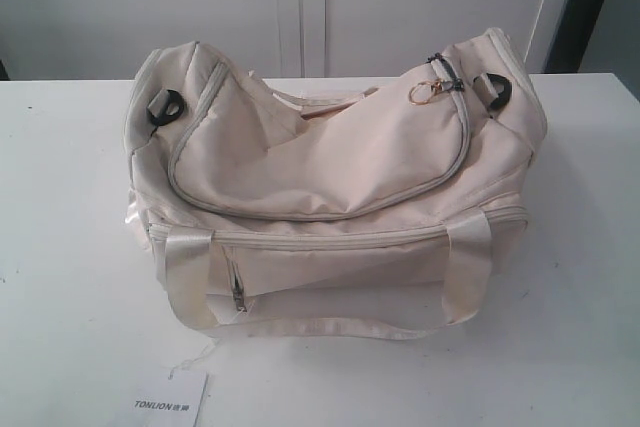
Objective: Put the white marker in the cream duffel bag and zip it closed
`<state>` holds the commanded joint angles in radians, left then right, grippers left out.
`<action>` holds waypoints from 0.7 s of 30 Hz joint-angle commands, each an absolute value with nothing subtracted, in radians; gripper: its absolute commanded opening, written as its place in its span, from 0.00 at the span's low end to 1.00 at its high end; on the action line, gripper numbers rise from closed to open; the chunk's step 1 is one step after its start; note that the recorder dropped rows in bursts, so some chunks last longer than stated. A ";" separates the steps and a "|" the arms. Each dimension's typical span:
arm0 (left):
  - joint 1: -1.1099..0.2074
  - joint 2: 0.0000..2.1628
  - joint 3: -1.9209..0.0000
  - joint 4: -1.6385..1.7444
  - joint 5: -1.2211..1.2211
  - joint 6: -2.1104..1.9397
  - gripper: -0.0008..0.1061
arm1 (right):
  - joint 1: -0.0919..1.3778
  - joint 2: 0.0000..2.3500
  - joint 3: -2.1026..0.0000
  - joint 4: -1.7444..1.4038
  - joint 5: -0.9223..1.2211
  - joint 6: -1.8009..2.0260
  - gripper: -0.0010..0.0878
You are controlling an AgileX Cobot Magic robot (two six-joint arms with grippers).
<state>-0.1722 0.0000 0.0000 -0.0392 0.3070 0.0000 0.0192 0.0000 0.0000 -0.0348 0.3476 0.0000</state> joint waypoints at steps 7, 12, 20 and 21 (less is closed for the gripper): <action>-0.172 0.000 0.000 -0.039 0.307 0.000 0.01 | 0.019 0.000 0.000 -0.035 0.348 0.000 0.01; -0.172 0.000 0.000 -0.039 0.307 0.000 0.01 | 0.019 0.000 0.000 -0.035 0.348 0.000 0.01; -0.162 0.000 0.000 -0.039 0.307 0.000 0.01 | 0.019 0.000 0.000 -0.035 0.348 0.000 0.01; -0.152 0.000 0.000 -0.039 0.307 0.000 0.01 | 0.019 0.000 0.000 -0.035 0.348 0.000 0.01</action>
